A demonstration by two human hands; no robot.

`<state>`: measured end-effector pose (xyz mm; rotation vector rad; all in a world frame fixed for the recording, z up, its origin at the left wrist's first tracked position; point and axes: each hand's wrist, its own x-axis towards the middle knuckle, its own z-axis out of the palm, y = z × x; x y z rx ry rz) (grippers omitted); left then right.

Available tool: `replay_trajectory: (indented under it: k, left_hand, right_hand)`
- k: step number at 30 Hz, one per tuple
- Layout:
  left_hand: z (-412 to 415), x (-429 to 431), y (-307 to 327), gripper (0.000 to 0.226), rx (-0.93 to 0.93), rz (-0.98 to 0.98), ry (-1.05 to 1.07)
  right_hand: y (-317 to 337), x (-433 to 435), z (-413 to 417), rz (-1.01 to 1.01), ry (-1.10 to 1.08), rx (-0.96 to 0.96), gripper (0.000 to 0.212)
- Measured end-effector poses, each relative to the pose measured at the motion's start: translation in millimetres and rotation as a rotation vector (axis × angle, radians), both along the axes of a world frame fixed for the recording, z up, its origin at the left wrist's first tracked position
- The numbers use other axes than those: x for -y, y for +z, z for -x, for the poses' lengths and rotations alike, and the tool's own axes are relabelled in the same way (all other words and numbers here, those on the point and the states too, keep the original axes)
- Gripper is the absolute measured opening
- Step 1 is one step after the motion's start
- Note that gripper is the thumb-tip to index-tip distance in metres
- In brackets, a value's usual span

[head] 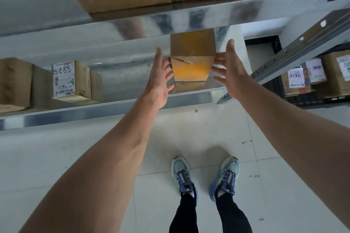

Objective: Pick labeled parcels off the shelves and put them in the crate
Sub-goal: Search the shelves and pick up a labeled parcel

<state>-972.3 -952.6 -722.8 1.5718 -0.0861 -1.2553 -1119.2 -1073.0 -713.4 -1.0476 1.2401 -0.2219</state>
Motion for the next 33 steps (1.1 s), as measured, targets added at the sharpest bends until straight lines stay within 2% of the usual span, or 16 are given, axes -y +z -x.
replay_trajectory:
  k: [5,8,12,16,21,30,33]
  left_hand:
    - [-2,-3,-2,0.086,-0.004,-0.014,0.032]
    - [-3,-4,-1,0.088,-0.01,0.006,0.042]
    - [-4,-6,-5,0.08,-0.003,0.036,0.125]
    - [-4,-10,-9,0.095,0.026,0.042,0.103]
    - [3,-10,-9,0.074,0.058,0.089,0.078]
    - [8,0,-15,0.076,0.032,0.086,-0.016]
    - [11,5,-19,0.067,0.05,0.069,-0.032]
  right_hand:
    - [1,3,-5,-0.002,0.05,-0.04,0.081]
    - [4,7,-9,0.052,0.025,-0.004,0.08]
    - [1,10,-9,0.112,0.01,-0.001,0.075]
    - [-6,8,-7,0.112,0.047,-0.018,0.075]
    - [-15,0,-5,0.101,0.085,-0.019,0.071]
    - [-39,-5,1,-0.001,0.013,0.081,0.073]
    - [-51,-5,2,-0.022,-0.018,0.116,0.072]
